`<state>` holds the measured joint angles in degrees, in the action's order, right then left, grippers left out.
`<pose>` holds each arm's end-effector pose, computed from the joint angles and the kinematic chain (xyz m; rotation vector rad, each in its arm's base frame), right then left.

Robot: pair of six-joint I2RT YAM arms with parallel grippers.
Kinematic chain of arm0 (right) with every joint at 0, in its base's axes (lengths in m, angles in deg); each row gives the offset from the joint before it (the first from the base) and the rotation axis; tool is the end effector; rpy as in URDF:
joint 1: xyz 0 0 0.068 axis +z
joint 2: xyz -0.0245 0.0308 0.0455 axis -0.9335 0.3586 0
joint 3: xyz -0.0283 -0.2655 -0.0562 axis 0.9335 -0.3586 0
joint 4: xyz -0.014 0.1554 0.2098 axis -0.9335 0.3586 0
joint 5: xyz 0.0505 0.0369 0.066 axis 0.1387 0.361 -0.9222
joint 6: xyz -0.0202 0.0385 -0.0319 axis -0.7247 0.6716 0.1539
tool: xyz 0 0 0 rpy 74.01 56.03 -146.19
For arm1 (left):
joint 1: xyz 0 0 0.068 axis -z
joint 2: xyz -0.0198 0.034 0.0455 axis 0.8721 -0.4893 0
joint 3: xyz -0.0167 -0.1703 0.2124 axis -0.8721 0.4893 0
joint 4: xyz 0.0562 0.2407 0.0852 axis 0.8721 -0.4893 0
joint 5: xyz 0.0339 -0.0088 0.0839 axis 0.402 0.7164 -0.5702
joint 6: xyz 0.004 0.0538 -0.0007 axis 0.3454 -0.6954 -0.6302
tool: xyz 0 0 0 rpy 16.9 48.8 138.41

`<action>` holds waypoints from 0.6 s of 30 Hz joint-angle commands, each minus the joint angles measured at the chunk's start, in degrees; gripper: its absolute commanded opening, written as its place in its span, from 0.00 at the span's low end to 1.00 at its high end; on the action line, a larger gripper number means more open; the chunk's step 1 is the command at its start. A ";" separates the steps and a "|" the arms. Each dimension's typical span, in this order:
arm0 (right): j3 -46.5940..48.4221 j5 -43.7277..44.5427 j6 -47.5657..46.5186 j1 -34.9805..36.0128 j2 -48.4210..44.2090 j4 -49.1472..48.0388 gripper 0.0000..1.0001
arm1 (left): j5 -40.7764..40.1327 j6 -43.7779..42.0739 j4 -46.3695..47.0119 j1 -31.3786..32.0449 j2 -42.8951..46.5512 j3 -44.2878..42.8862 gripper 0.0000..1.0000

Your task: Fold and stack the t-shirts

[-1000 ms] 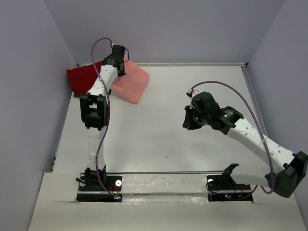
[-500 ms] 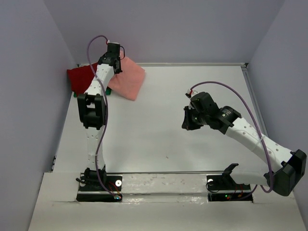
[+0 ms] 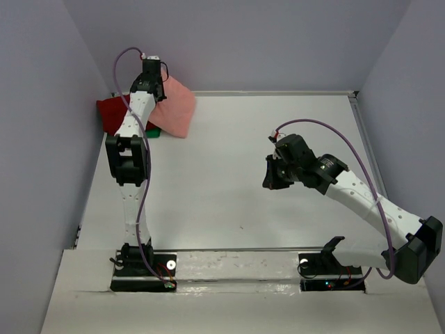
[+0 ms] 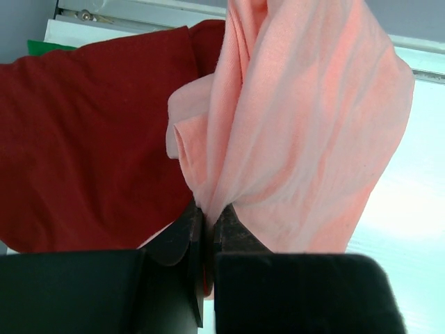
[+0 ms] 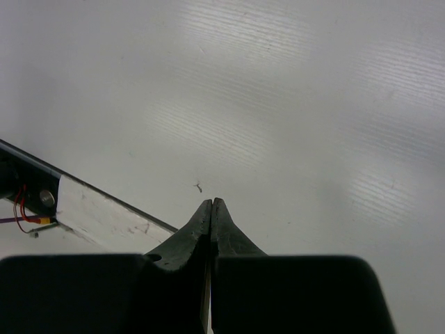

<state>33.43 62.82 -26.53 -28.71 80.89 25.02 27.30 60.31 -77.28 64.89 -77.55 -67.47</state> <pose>0.1844 0.1593 0.3145 -0.3128 2.5113 0.5853 0.5335 -0.0312 0.2968 -0.1126 2.1174 0.1571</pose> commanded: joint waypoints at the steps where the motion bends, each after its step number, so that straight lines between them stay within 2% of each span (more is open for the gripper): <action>1: -0.20 -0.67 0.60 0.51 -0.48 -1.03 0.00 | -0.76 -1.97 4.13 0.47 2.37 -3.82 0.00; 14: 0.06 1.18 0.07 0.51 0.31 -0.41 0.00 | -4.71 -2.94 5.00 -1.46 4.74 -5.85 0.00; 18: 0.50 1.88 -0.46 0.51 0.22 -0.15 0.00 | -3.40 -2.94 5.97 -3.13 6.50 -5.76 0.00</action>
<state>33.34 63.26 -26.51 -28.73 81.33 25.11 24.79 58.41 -75.59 63.69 -77.55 -70.03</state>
